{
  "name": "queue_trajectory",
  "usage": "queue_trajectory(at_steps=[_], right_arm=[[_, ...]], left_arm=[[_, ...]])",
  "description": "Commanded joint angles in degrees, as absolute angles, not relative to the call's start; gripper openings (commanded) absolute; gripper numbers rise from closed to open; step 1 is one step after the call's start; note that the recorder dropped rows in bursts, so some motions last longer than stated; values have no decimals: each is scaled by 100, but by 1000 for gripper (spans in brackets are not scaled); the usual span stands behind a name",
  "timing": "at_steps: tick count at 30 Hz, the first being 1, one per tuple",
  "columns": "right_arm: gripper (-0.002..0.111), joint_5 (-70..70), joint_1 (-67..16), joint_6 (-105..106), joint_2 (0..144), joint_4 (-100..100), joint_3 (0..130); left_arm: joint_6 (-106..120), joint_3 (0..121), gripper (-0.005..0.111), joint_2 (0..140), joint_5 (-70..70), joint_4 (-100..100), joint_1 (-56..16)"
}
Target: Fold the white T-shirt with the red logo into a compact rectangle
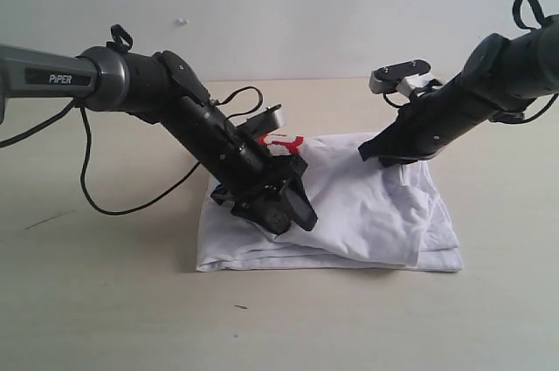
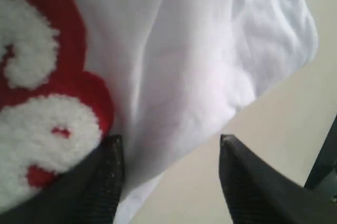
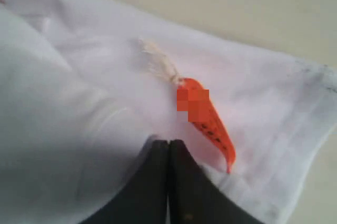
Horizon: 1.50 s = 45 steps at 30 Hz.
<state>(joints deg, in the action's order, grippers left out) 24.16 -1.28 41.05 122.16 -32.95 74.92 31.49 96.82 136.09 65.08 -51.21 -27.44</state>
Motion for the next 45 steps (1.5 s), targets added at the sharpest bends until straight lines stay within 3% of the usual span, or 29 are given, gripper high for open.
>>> queue_trajectory(at_steps=[1, 18, 20, 22, 23, 26, 34, 43, 45], right_arm=[[0, 2235, -131, 3580, 12350, -2768, 7529], [0, 1864, -131, 3222, 11926, -2346, 7529], [0, 1954, -131, 3222, 11748, -2528, 7529], [0, 2077, -131, 3222, 11587, -2542, 7529], [0, 2186, -131, 3222, 11503, -2553, 7529], [0, 2281, -131, 3222, 11402, -2563, 7529], [0, 2637, -131, 3295, 11326, -2563, 7529], [0, 2700, -131, 3324, 11326, -2549, 7529], [0, 2700, -131, 3324, 11326, -2549, 7529]], left_arm=[[3129, 9631, 55, 13667, 6768, -4840, -2743], [3254, 9618, 55, 12890, 6910, -4712, -2177], [3254, 9618, 51, 12996, 6644, -4726, -2226], [3254, 9618, 36, 13138, 6370, -4723, -2291], [3203, 9618, 21, 13271, 6301, -4720, -2306], [2777, 9618, 0, 13449, 6130, -4503, -2306], [1626, 9259, 0, 13483, 6747, -1669, -2181], [2272, 8923, 0, 12850, 6299, -2631, -1537], [2761, 8923, 8, 12683, 6312, -3446, -1482]])
